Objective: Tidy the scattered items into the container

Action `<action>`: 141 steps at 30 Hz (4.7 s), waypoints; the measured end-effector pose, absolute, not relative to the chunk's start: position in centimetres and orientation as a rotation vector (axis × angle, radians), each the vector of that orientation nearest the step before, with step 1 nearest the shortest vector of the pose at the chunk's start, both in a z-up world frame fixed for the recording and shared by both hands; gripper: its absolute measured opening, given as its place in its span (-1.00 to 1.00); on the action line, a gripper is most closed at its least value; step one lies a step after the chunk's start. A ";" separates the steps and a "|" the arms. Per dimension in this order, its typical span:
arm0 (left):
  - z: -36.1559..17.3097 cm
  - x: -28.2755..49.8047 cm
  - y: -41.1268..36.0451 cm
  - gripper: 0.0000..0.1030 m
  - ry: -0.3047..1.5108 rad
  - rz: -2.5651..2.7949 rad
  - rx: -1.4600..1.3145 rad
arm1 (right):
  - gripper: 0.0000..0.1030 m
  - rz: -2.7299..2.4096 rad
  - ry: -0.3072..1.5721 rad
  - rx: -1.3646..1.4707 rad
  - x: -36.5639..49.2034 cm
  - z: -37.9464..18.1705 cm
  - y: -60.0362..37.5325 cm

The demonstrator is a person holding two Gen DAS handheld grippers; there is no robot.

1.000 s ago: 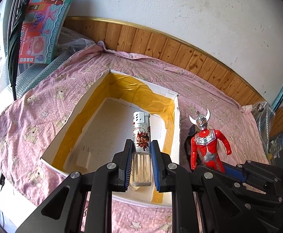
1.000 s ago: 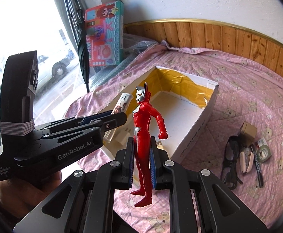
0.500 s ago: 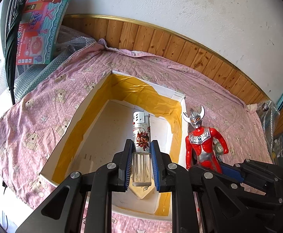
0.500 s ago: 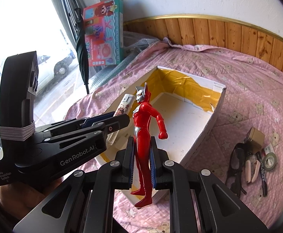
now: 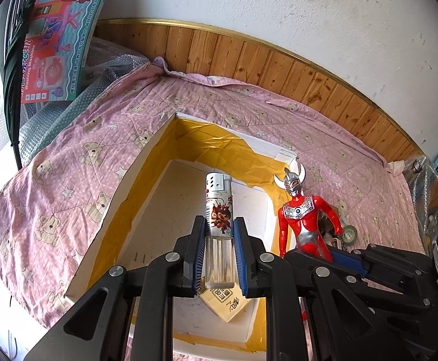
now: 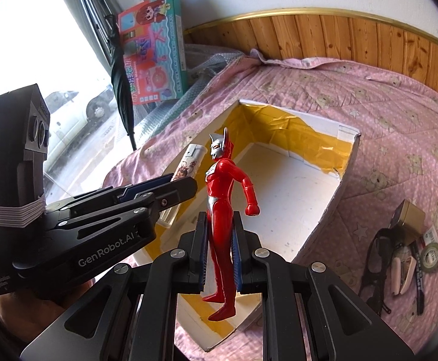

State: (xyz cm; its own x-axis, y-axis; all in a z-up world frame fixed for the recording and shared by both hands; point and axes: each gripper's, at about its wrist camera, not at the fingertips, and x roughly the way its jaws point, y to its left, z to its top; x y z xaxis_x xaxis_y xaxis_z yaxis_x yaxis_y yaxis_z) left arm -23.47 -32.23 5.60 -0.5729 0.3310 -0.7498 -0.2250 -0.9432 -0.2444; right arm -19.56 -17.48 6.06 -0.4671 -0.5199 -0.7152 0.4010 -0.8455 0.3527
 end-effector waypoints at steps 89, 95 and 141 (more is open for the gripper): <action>2.9 -28.8 -31.5 -0.09 -0.108 2.475 -1.447 | -0.24 -2.252 -0.266 1.312 -22.9 3.1 -17.0; 4.1 -26.2 -31.8 -0.09 -0.124 2.478 -1.420 | -0.24 -2.256 -0.292 1.304 -20.2 3.4 -16.5; 4.4 -9.5 -25.2 -0.09 0.002 2.362 -1.305 | -0.24 -2.296 -0.557 1.281 -5.1 0.1 -5.1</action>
State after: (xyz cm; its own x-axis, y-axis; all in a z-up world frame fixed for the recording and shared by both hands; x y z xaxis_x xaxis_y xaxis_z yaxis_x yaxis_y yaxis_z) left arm -9.47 -25.19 4.39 -0.4582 0.3745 -0.8061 -0.3756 -0.9035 -0.2063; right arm -5.13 -5.12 0.05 -0.4673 -0.5619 -0.6825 0.1869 -0.8174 0.5450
